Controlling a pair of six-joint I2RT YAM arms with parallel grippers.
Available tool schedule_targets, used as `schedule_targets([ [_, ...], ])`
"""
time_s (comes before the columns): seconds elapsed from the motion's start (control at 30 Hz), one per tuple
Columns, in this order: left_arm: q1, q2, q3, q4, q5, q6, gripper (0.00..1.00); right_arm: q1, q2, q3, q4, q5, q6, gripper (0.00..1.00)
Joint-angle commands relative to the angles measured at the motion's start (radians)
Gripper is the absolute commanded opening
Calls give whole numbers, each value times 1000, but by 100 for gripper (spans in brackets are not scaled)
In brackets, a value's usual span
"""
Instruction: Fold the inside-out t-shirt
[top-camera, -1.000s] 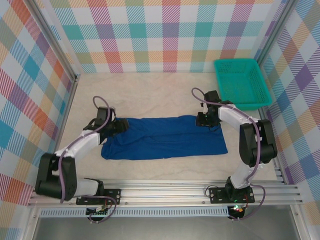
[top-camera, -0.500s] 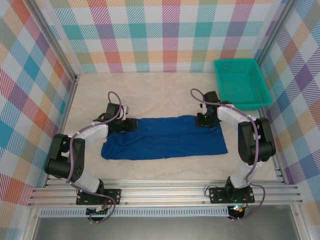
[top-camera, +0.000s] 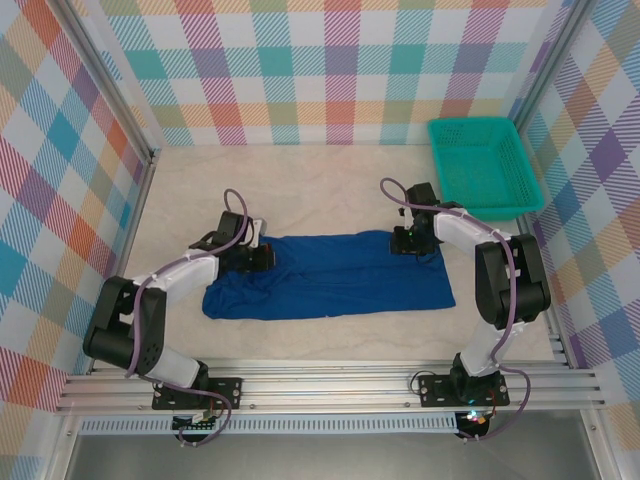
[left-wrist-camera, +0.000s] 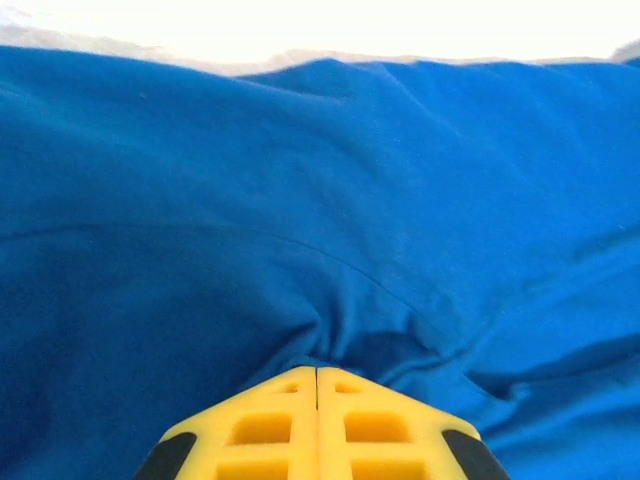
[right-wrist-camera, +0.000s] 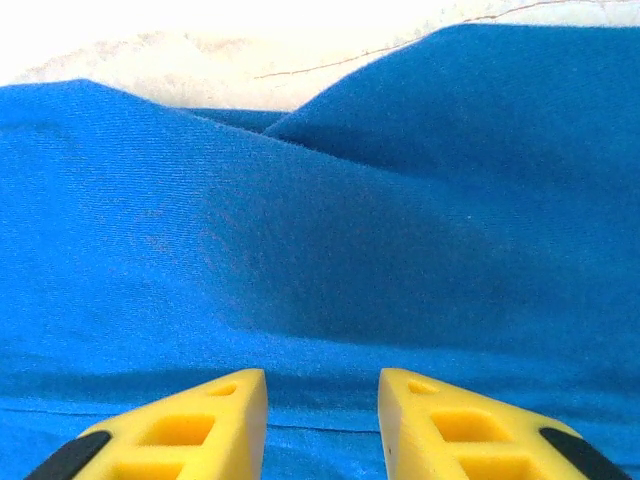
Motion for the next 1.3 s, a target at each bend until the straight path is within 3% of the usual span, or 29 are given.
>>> schedule_targets([
  [0.0,-41,-77,-48,-40,56,-22,0,7,-10,9,1,3,-13,35],
  [0.23,-141,-192,-138,12,193,-96,2,7,-24,12,-6,7,-16,35],
  [0.27,-152,-196,-139,11,212,-95,6,7,-25,14,-5,6,-16,35],
  [0.37,-181,-222,-139,-12,203,-91,32,14,-38,14,-5,-5,-13,35],
  [0.43,-185,-263,-141,-41,144,-95,45,38,-59,9,2,-15,-24,35],
  [0.5,-185,-333,-151,-74,51,-104,50,82,-92,0,19,-38,-47,36],
  [0.63,-175,-486,-174,-244,-282,-199,57,218,-158,-15,81,-173,-38,41],
  [0.7,-133,-527,-190,-324,-356,-270,57,298,-164,-23,145,-239,6,44],
  [0.83,-13,-552,-257,-362,-264,-339,53,444,-97,-37,337,-373,163,45],
  [1.03,72,-475,-297,-240,-134,-382,47,572,71,37,458,-392,288,48],
  [1.27,74,-355,-303,-118,-75,-390,42,614,210,113,431,-359,313,48],
])
